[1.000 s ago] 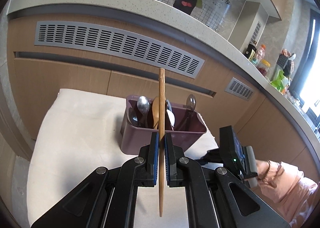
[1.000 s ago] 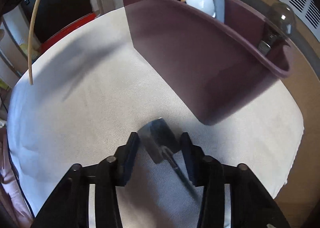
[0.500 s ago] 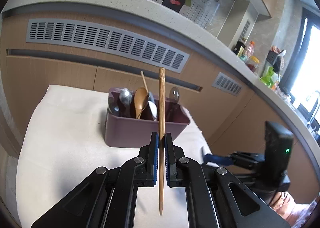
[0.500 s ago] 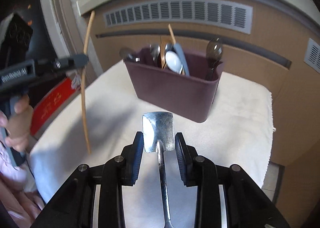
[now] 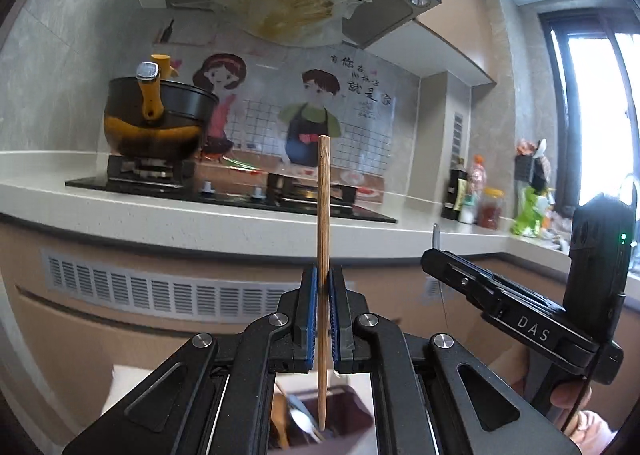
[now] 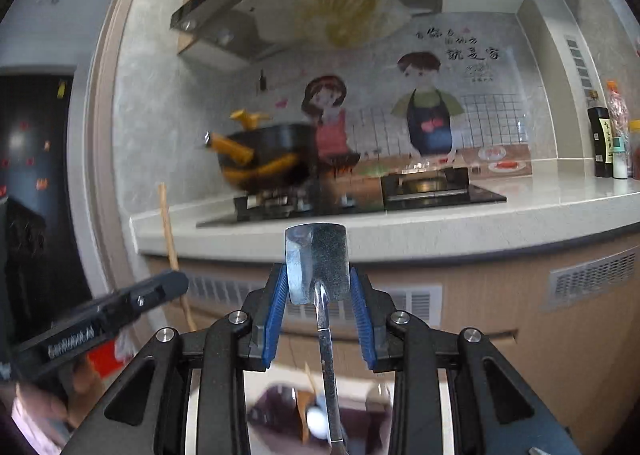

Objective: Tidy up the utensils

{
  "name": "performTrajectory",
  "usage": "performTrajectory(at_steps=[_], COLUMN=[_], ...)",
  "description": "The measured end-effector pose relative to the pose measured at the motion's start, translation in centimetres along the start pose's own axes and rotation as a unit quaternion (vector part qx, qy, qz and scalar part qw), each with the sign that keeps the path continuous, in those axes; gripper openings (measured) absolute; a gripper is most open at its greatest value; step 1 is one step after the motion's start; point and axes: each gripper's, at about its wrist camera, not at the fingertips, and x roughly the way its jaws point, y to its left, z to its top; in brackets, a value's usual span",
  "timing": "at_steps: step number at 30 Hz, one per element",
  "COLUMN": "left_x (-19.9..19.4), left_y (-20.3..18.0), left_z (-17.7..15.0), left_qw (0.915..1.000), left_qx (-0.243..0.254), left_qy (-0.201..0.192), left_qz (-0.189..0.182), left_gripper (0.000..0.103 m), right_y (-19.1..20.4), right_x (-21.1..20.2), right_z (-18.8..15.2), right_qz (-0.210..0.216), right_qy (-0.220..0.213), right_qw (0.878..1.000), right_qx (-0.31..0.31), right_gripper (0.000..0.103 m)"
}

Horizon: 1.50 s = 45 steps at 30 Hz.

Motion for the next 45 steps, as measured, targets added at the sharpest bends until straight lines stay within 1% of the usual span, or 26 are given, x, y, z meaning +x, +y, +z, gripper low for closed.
performTrajectory(at_steps=[3, 6, 9, 13, 16, 22, 27, 29, 31, 32, 33, 34, 35, 36, 37, 38, 39, 40, 41, 42, 44, 45], left_x=[2.4, 5.1, 7.1, 9.0, 9.9, 10.9, 10.8, 10.6, 10.5, 10.5, 10.3, 10.0, 9.4, 8.8, 7.9, 6.9, 5.9, 4.9, 4.1, 2.9, 0.7, -0.6], left_y=[1.3, 2.6, 3.7, 4.9, 5.6, 6.0, 5.5, 5.2, 4.9, 4.7, 4.6, 4.6, 4.5, 4.3, 4.1, 3.8, 3.5, 3.0, 2.7, 2.2, 1.5, 1.0], left_z=[-1.6, -3.8, -5.9, -8.4, -10.3, -13.0, -14.8, -15.6, -16.0, -16.0, -16.0, -15.9, -15.7, -15.5, -15.3, -15.1, -15.0, -14.9, -14.9, -15.0, -15.3, -15.6], left_qw=[0.9998, 0.9987, 0.9975, 0.9955, 0.9933, 0.9896, 0.9852, 0.9826, 0.9799, 0.9784, 0.9768, 0.976, 0.9754, 0.9757, 0.9763, 0.9769, 0.9772, 0.977, 0.9766, 0.9758, 0.9749, 0.9745], left_qx=[-0.006, -0.016, -0.021, -0.028, -0.038, -0.041, -0.038, -0.041, -0.043, -0.045, -0.048, -0.052, -0.057, -0.061, -0.062, -0.061, -0.057, -0.054, -0.051, -0.046, -0.037, -0.029], left_qy=[0.015, 0.044, 0.063, 0.087, 0.107, 0.136, 0.165, 0.179, 0.194, 0.201, 0.207, 0.21, 0.212, 0.209, 0.206, 0.202, 0.201, 0.201, 0.203, 0.205, 0.205, 0.204], left_qz=[0.01, 0.017, 0.023, 0.023, 0.018, 0.02, 0.024, 0.025, 0.024, 0.025, 0.025, 0.024, 0.023, 0.024, 0.027, 0.033, 0.04, 0.046, 0.051, 0.062, 0.079, 0.089], left_gripper=[0.006, 0.006, 0.006, 0.006, 0.006, 0.006, 0.006, 0.008, 0.008, 0.012, 0.016, 0.027, 0.04, 0.047, 0.057, 0.06, 0.061, 0.063, 0.068, 0.071, 0.08, 0.082], right_y=[0.1, -0.5, -1.2, -2.3, -3.1, -4.6, -4.5, -4.3, -4.4, -4.4, -4.5, -4.5, -4.5, -4.5, -4.3, -4.1, -3.8, -3.6, -3.3, -2.9, -2.0, -1.4], right_x=[1.8, 4.5, 6.7, 9.2, 10.5, 11.4, 10.2, 9.6, 9.1, 8.9, 8.5, 8.1, 7.5, 6.6, 5.8, 4.7, 4.0, 3.0, 1.6, 0.6, -1.7, -3.0], right_z=[-1.4, -3.7, -5.9, -8.5, -10.4, -13.2, -15.0, -15.7, -16.2, -16.4, -16.6, -16.6, -16.5, -16.3, -16.0, -15.7, -15.5, -15.4, -15.4, -15.4, -15.4, -15.5], right_qz=[-0.006, -0.004, -0.004, -0.005, -0.014, -0.023, -0.027, -0.03, -0.032, -0.033, -0.032, -0.033, -0.036, -0.039, -0.042, -0.048, -0.049, -0.05, -0.056, -0.061, -0.075, -0.085], right_qy=[0.007, 0.043, 0.061, 0.08, 0.092, 0.116, 0.139, 0.151, 0.166, 0.178, 0.186, 0.189, 0.187, 0.18, 0.176, 0.176, 0.176, 0.175, 0.175, 0.175, 0.175, 0.175], right_qw=[1.0, 0.999, 0.998, 0.997, 0.996, 0.993, 0.99, 0.988, 0.985, 0.983, 0.981, 0.981, 0.98, 0.981, 0.982, 0.981, 0.981, 0.981, 0.98, 0.98, 0.979, 0.979], right_qx=[-0.002, -0.002, 0.0, 0.006, 0.011, 0.028, 0.019, 0.016, 0.019, 0.026, 0.034, 0.042, 0.048, 0.056, 0.061, 0.066, 0.069, 0.074, 0.077, 0.077, 0.07, 0.063], right_gripper=[0.029, 0.029, 0.029, 0.03, 0.03, 0.03, 0.031, 0.031, 0.033, 0.035, 0.046, 0.062, 0.067, 0.073, 0.079, 0.082, 0.085, 0.085, 0.086, 0.086, 0.09, 0.093])
